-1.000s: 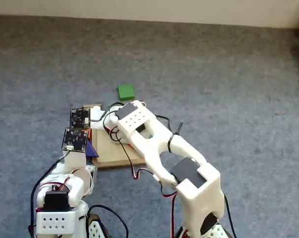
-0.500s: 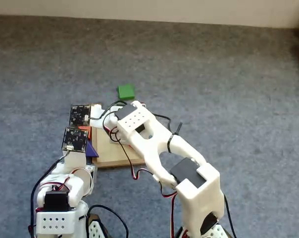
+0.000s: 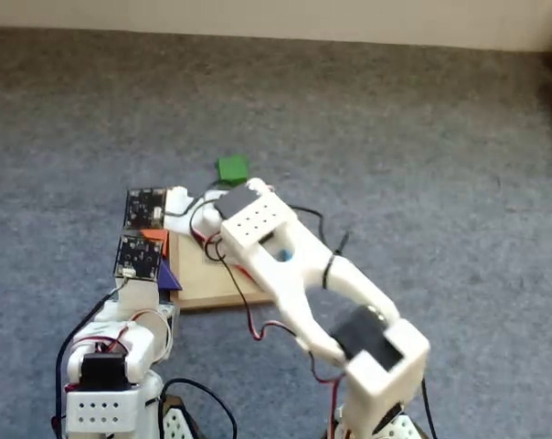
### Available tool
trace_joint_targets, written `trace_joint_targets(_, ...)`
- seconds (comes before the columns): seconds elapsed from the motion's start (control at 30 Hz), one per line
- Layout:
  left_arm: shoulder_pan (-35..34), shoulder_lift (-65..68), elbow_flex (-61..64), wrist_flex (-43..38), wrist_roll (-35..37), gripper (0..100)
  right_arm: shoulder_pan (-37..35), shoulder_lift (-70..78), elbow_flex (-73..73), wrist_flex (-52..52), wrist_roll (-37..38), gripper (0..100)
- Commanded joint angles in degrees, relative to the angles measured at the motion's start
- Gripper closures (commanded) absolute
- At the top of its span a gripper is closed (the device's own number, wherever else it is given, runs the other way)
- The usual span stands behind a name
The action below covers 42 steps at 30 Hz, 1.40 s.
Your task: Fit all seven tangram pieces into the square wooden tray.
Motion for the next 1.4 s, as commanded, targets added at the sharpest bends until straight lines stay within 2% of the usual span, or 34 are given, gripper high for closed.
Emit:
trace_joint_targets(0.0,0.75,-3.12,1.19,0.26,-0.26,86,2.07,-7.87,1.63,-0.57,-0.79,69.2)
trace_joint_targets(0.1,0.75,-3.12,1.19,0.26,-0.26,86,4.18,-9.8,4.09,-3.38,-0.88,71.1)
trace_joint_targets(0.23,0.75,-3.12,1.19,0.26,-0.26,86,6.02,-9.98,5.85,-7.52,-1.93,81.4)
trace_joint_targets(0.37,0.75,-3.12,1.19,0.26,-0.26,86,8.13,-9.89,5.85,-11.47,-9.49,92.0)
trace_joint_targets(0.5,0.66,-3.12,1.19,0.26,-0.26,86,10.33,-9.89,5.85,-15.25,-15.21,98.6)
trace_joint_targets(0.63,0.66,-3.12,1.19,0.26,-0.26,86,11.74,-9.71,5.67,-16.22,-22.15,99.5)
trace_joint_targets(0.83,0.66,-3.12,1.19,0.26,-0.26,86,9.1,-1.1,5.14,-16.04,-29.8,99.5)
trace_joint_targets(1.1,0.66,-3.12,1.19,0.26,-0.26,86,6.73,10.15,-3.91,-11.74,-30.24,99.5)
trace_joint_targets(1.37,0.66,-3.12,1.19,0.26,-0.26,86,11.3,20.18,-13.58,-11.3,-29.98,99.5)
